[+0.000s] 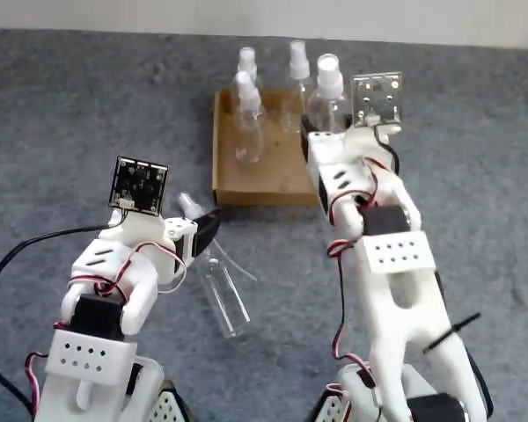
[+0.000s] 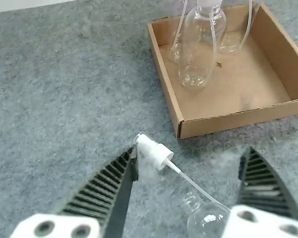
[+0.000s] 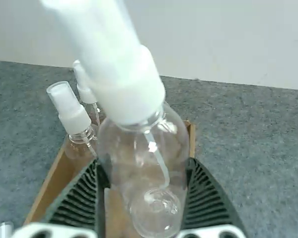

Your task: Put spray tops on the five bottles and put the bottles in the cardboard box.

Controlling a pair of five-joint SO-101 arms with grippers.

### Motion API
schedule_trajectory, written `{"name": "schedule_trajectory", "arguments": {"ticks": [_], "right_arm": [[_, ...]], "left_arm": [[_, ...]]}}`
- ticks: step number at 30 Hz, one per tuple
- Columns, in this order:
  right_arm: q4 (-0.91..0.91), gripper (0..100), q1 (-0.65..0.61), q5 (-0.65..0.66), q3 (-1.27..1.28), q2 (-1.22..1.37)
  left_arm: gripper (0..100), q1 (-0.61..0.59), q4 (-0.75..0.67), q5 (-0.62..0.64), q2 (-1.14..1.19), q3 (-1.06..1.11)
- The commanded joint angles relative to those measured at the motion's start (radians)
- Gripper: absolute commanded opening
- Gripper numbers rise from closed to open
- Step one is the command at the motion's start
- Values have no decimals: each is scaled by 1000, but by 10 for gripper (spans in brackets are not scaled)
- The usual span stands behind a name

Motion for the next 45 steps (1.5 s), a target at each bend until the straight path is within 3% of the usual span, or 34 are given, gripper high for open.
{"name": "schedule_trajectory", "arguments": {"ticks": [1,7,22,34,45], "right_arm": [[-96,4,21,14,-10,33],[-199,4,33,6,-4,113],[-446,4,-16,-89,-4,372],[-536,4,-36,-92,-13,573],[-570,19,-41,-86,-7,602]], "left_arm": [[266,-7,-37,-8,-1,5],[266,-7,-98,-8,-1,42],[266,-2,-98,-8,-1,42],[266,-2,-98,-8,-1,42],[266,-2,-97,-6,-1,42]]}}
